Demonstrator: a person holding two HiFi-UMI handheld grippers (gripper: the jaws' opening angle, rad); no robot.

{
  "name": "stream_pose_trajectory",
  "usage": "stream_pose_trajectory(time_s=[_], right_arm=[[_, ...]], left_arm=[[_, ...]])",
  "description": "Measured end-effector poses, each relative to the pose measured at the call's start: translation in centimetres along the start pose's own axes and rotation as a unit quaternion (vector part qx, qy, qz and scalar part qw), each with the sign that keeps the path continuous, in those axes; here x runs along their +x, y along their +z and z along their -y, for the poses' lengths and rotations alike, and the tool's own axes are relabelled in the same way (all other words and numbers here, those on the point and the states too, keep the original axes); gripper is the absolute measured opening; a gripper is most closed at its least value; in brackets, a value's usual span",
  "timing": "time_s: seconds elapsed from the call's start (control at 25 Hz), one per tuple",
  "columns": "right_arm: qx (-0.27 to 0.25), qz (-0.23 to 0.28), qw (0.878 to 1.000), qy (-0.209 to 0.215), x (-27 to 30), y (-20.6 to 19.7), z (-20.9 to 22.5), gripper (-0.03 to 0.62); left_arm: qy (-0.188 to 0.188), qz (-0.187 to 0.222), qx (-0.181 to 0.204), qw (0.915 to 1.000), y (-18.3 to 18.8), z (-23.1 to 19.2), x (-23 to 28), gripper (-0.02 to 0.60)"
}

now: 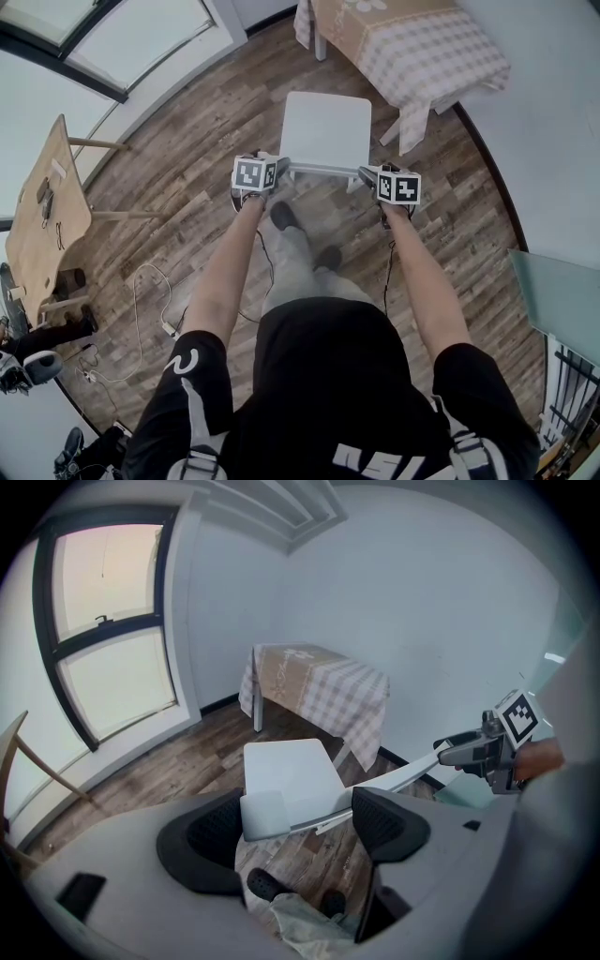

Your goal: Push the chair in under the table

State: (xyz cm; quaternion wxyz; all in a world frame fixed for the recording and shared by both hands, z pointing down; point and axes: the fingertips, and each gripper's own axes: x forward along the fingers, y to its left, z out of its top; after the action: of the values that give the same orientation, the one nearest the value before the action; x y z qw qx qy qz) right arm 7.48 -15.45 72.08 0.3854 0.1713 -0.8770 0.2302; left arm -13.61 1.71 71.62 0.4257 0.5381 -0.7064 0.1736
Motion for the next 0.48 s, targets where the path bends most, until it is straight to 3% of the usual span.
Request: stream_pose_trajectory(time_s=[0.48], right_arm=[[-0.001,0.007,1.0,-0.004,0.6,1.0,0.3,0.394]], left_arm=[[-0.004,-0.01,0.006,0.9999,1.2,-0.6,0.7,0.357]])
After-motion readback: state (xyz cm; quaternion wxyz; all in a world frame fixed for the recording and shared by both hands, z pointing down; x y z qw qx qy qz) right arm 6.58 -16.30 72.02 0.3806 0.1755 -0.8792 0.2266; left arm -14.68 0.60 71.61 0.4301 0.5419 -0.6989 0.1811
